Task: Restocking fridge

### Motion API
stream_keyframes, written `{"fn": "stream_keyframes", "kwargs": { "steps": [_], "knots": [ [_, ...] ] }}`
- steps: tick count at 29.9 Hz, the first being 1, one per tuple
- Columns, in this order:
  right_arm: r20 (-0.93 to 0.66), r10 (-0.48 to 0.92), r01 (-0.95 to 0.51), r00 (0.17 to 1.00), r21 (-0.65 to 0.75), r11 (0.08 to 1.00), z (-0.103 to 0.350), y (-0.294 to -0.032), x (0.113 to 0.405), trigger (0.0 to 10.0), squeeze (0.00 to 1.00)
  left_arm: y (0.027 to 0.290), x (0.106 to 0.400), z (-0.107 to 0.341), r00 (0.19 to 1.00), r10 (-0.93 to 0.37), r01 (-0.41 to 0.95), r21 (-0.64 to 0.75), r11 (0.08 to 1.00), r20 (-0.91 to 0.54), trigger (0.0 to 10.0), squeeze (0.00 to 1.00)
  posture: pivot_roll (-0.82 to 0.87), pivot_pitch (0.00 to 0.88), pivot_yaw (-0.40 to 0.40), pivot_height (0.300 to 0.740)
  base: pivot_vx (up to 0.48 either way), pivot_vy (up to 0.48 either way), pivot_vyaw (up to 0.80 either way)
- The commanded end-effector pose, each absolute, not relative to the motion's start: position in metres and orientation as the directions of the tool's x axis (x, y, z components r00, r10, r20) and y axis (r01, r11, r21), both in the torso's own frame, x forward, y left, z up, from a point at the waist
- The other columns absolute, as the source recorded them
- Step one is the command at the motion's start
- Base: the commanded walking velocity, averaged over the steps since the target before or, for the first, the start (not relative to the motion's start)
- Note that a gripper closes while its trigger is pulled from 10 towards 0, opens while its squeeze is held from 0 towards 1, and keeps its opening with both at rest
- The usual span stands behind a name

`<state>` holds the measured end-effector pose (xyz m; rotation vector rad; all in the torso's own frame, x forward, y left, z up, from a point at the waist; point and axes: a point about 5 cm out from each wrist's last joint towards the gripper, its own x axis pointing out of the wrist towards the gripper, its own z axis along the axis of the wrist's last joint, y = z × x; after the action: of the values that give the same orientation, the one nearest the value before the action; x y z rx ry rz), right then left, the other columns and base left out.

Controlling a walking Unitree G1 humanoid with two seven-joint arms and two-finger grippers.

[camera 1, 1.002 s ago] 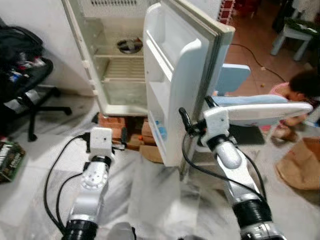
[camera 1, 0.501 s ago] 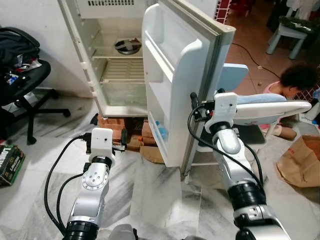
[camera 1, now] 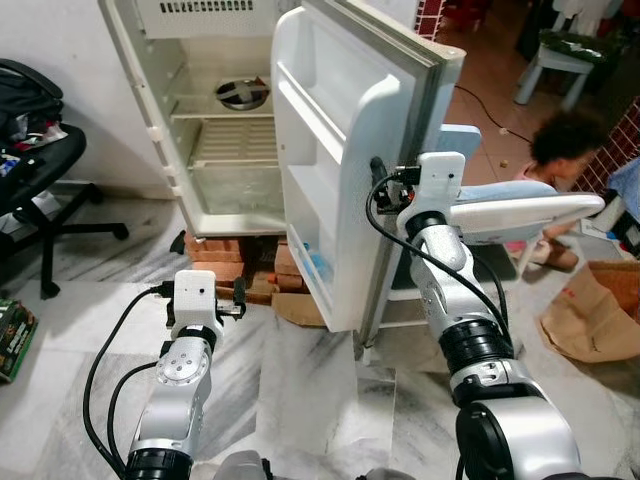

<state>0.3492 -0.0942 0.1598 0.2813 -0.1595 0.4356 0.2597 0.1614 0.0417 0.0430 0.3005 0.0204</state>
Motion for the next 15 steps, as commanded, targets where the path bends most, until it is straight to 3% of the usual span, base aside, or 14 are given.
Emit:
{"fn": "stream_keyframes", "kwargs": {
  "steps": [1,3,6,11,15],
  "knots": [
    [0.340,0.608,-0.689,0.718,0.222,0.690,0.191,-0.057,0.335,10.0,0.00,0.163,0.261,0.044,0.955,0.034,-0.021,0.047,0.999,-0.294,10.0,0.00,0.06,0.000,-0.011,0.740,0.000,0.000,0.00],
    [0.388,0.743,-0.838,0.545,0.279,0.469,0.195,-0.047,0.306,10.0,0.00,0.162,0.262,0.043,0.956,0.022,-0.008,0.049,0.999,-0.294,10.0,0.00,0.05,0.000,-0.008,0.740,0.000,0.000,0.00],
    [0.387,0.765,-0.857,0.514,0.276,0.436,0.193,-0.046,0.300,10.0,0.00,0.162,0.263,0.044,0.955,0.022,-0.008,0.049,0.999,-0.295,10.0,0.00,0.05,0.000,-0.005,0.740,0.000,0.000,0.00],
    [0.294,0.758,-0.812,0.582,0.251,0.527,0.171,-0.058,0.298,10.0,0.00,0.161,0.265,0.045,0.959,0.019,-0.005,0.050,0.999,-0.284,10.0,0.00,0.05,0.000,-0.003,0.740,0.000,0.000,0.00],
    [0.162,0.719,-0.734,0.676,0.231,0.639,0.147,-0.086,0.289,10.0,0.00,0.156,0.265,0.048,0.966,-0.024,0.048,0.086,0.995,-0.257,10.0,0.00,0.04,0.000,-0.001,0.740,0.000,0.000,0.00]
  ]
}}
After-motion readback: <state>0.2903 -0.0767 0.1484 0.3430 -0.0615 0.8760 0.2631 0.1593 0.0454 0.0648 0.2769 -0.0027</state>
